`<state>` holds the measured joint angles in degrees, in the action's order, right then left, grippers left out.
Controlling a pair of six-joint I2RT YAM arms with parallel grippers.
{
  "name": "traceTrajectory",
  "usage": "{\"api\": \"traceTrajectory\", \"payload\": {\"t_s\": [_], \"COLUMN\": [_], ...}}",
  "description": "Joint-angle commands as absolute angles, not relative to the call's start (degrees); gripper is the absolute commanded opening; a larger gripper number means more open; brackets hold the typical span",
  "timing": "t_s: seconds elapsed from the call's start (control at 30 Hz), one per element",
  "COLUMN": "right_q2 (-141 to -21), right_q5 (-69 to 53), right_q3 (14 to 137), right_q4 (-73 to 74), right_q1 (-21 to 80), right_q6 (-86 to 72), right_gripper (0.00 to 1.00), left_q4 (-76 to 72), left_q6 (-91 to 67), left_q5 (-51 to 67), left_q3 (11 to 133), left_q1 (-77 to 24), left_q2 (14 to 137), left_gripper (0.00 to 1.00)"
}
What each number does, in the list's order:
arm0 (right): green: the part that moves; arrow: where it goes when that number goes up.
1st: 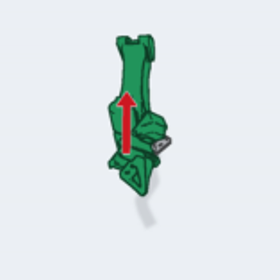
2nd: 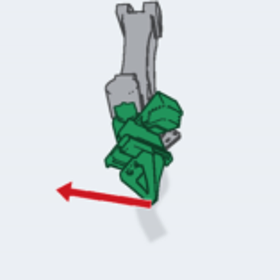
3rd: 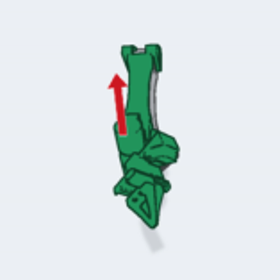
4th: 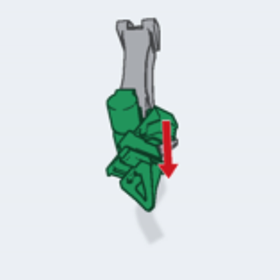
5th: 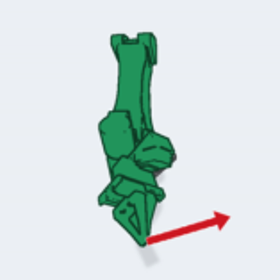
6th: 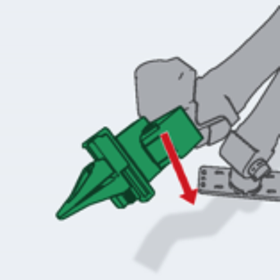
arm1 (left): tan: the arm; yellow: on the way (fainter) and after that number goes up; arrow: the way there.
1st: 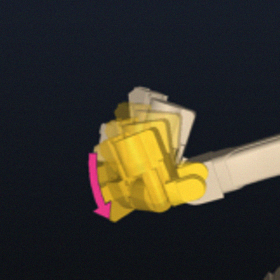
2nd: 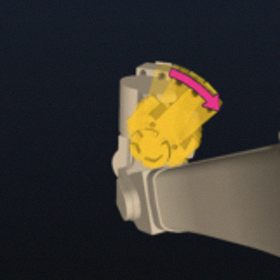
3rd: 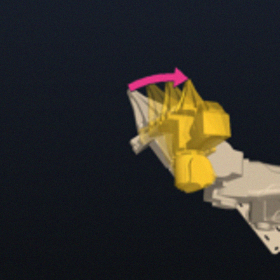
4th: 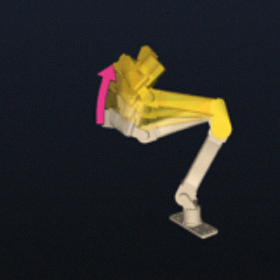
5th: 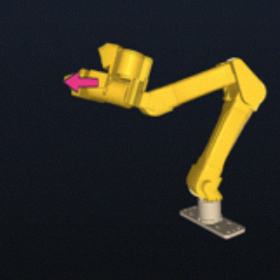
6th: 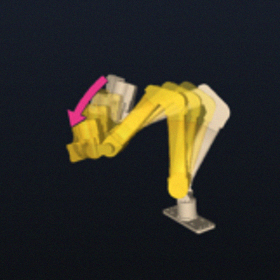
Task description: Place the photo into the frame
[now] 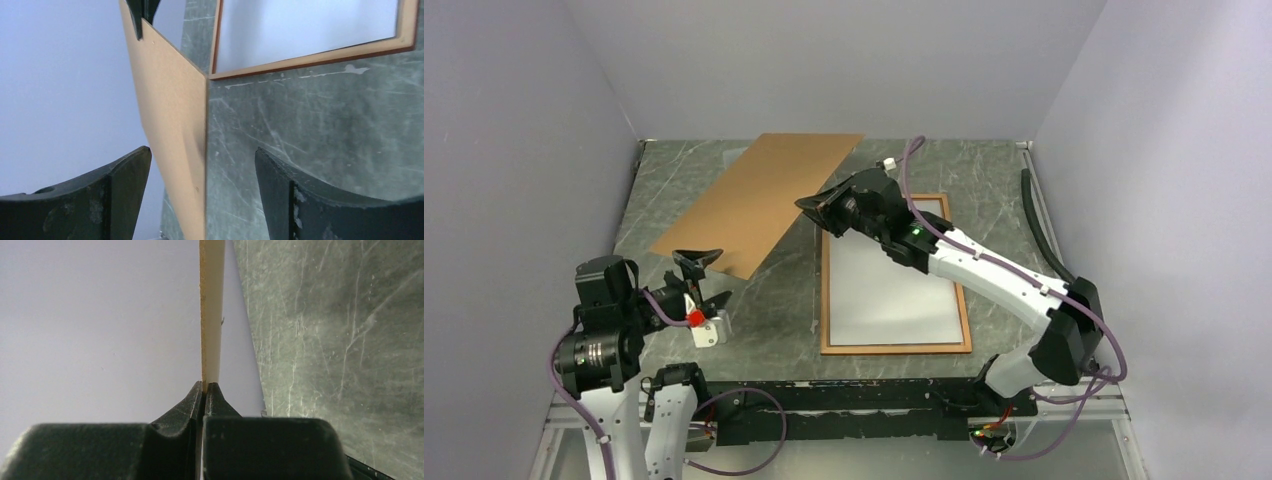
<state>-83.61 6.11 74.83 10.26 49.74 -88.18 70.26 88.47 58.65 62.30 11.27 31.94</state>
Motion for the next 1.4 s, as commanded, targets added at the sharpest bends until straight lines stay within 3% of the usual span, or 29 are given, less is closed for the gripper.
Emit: {"api": "traceTrajectory", "payload": {"t_s": [0.0,0.2,0.47,0.63,0.8,0.9,1.03,1.23,1.37], "right_q2": [-85.16,-86.01,-87.56,-87.63,-87.70,-87.19,-84.80,-81.39,-82.11], "right_q5": [6.54,7.16,6.90,6.41,3.45,0.55,-4.07,-20.67,-33.24], "right_q3": [79.46,78.76,80.65,79.01,78.38,77.27,76.02,73.91,82.76], "right_q4": [0.78,0.19,-1.38,-4.52,-5.37,-4.92,1.32,5.38,19.09], "right_q1": [51.24,52.58,54.26,55.37,55.68,55.54,53.98,48.12,44.93], "right_q6": [-91.41,-92.85,-93.14,-95.36,-95.39,-92.43,-85.36,-66.29,-38.66], "right_gripper": [0.00,0.00,0.00,0.00,0.01,0.17,0.57,0.96,1.00], "left_q4": [56.74,47.04,49.79,47.96,39.89,36.37,35.82,42.16,49.68], "left_q6": [92.30,88.02,90.73,89.64,84.35,81.03,81.20,87.31,91.63], "left_q5": [63.09,62.11,60.75,60.26,59.13,59.18,60.04,61.96,64.01], "left_q3": [58.40,54.80,53.73,53.14,51.61,52.21,53.55,55.95,59.50], "left_q1": [11.31,11.33,11.31,11.32,11.33,11.32,11.30,11.26,11.33], "left_q2": [30.69,31.52,32.58,33.09,32.30,32.58,33.31,33.97,35.02], "left_gripper": [0.78,0.59,0.27,0.22,0.03,0.03,0.03,0.03,0.03]}}
